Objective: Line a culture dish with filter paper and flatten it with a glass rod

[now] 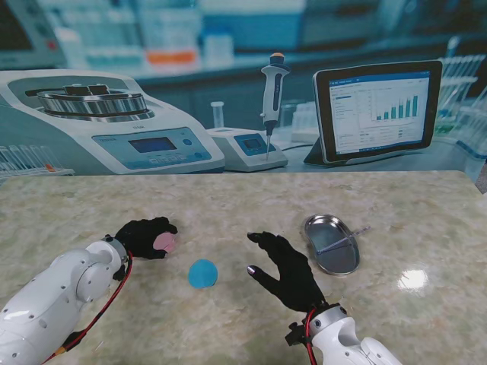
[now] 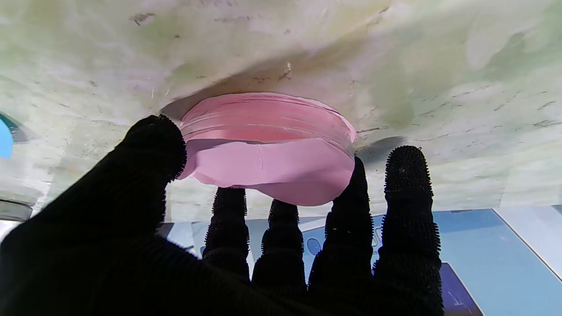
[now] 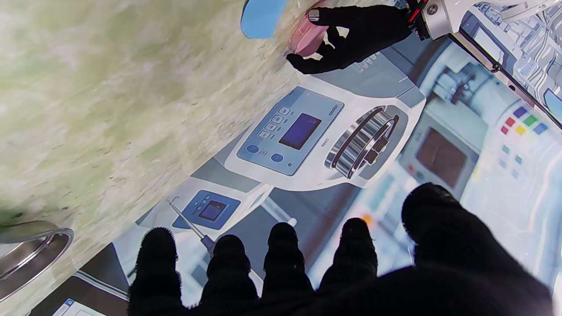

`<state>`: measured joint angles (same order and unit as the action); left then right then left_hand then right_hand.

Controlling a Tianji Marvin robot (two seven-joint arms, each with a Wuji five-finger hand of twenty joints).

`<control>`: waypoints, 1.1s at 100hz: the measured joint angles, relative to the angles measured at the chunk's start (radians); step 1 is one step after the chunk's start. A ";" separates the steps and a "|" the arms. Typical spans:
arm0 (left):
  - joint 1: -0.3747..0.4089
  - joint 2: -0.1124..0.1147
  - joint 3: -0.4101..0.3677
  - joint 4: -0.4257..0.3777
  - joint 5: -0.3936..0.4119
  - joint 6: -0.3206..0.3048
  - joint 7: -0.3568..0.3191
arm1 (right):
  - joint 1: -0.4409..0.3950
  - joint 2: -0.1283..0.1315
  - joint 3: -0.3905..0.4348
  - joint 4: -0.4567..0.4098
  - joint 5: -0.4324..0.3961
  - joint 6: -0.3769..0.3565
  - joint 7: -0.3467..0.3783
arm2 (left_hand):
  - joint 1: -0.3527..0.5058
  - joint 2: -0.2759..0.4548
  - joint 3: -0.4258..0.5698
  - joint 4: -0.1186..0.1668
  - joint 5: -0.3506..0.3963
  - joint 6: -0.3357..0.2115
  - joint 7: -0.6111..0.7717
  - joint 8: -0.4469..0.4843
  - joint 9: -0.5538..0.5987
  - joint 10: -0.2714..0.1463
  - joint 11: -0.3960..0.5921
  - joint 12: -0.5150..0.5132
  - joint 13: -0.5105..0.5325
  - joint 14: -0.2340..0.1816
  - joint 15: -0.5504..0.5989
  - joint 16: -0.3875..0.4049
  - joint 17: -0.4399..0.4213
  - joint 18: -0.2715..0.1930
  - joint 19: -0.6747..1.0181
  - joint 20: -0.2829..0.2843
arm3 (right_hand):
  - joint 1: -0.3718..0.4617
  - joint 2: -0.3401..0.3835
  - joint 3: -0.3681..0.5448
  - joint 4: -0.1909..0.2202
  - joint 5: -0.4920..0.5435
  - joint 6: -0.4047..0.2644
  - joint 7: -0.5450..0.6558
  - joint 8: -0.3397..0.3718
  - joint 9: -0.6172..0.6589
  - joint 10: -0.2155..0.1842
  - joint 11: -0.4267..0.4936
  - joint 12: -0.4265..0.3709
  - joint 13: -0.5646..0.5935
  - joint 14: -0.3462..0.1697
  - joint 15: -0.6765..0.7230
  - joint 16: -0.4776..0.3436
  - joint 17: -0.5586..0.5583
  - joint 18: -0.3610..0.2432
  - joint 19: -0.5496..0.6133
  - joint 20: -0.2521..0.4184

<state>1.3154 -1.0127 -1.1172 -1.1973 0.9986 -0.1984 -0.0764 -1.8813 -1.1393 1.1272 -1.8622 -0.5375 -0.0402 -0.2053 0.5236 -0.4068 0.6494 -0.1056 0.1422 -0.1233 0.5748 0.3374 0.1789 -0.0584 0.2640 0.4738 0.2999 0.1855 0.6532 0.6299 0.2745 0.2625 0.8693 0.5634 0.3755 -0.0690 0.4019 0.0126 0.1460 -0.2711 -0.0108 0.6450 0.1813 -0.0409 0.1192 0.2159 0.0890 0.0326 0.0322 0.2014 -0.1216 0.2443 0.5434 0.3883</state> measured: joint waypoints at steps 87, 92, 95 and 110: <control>0.066 -0.005 -0.113 -0.106 0.008 -0.047 -0.032 | 0.002 0.000 -0.002 0.000 0.001 0.000 0.002 | 0.030 -0.022 -0.006 -0.005 -0.011 0.001 0.095 0.047 0.000 0.006 0.013 0.000 0.026 0.022 -0.001 -0.003 0.043 -0.015 0.017 -0.009 | 0.004 0.000 -0.009 0.000 0.000 0.000 0.000 0.012 0.000 0.000 0.000 -0.007 0.000 0.000 0.000 0.000 0.000 0.000 0.000 0.000; 0.083 -0.005 -0.131 -0.127 0.012 -0.054 -0.039 | 0.002 0.000 -0.002 0.000 0.001 0.000 0.001 | 0.033 -0.022 -0.006 -0.013 -0.011 0.001 0.097 0.047 0.000 0.006 0.013 0.000 0.026 0.022 -0.001 -0.003 0.044 -0.015 0.018 -0.009 | 0.011 0.000 -0.011 0.000 0.000 0.000 0.000 0.012 0.000 0.000 0.000 -0.007 0.000 0.000 0.000 0.000 0.000 0.000 0.000 0.000; 0.095 -0.005 -0.144 -0.141 0.014 -0.058 -0.044 | 0.002 0.000 -0.002 0.000 0.001 0.000 0.001 | 0.033 -0.022 -0.006 -0.013 -0.011 0.001 0.098 0.047 0.001 0.006 0.013 0.000 0.026 0.022 -0.001 -0.003 0.044 -0.015 0.022 -0.009 | 0.011 0.000 -0.011 0.000 0.000 0.000 0.000 0.012 0.000 0.000 0.000 -0.007 0.000 0.000 0.000 0.000 0.000 0.000 0.000 0.000; 0.168 -0.006 -0.212 -0.217 0.013 -0.081 -0.071 | 0.002 0.000 -0.002 0.001 0.001 0.000 0.001 | 0.035 -0.022 -0.006 -0.013 -0.011 0.001 0.103 0.047 0.001 0.007 0.013 0.000 0.027 0.022 -0.001 -0.003 0.044 -0.015 0.024 -0.009 | 0.011 0.000 -0.011 0.000 0.000 0.000 0.000 0.012 0.000 0.000 0.000 -0.007 0.000 0.000 0.000 0.000 0.000 0.000 0.001 0.000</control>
<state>1.4831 -1.0187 -1.3297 -1.4141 1.0117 -0.2793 -0.1477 -1.8790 -1.1392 1.1249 -1.8616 -0.5366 -0.0401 -0.2039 0.5585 -0.4285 0.6438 -0.1191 0.1311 -0.1222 0.6780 0.3846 0.1794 -0.0518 0.2774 0.4739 0.3266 0.2075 0.6522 0.6271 0.3182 0.2475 0.8934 0.5541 0.3869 -0.0690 0.3907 0.0126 0.1460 -0.2711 -0.0106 0.6574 0.1813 -0.0409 0.1193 0.2087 0.0890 0.0326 0.0322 0.2014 -0.1216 0.2443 0.5439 0.3883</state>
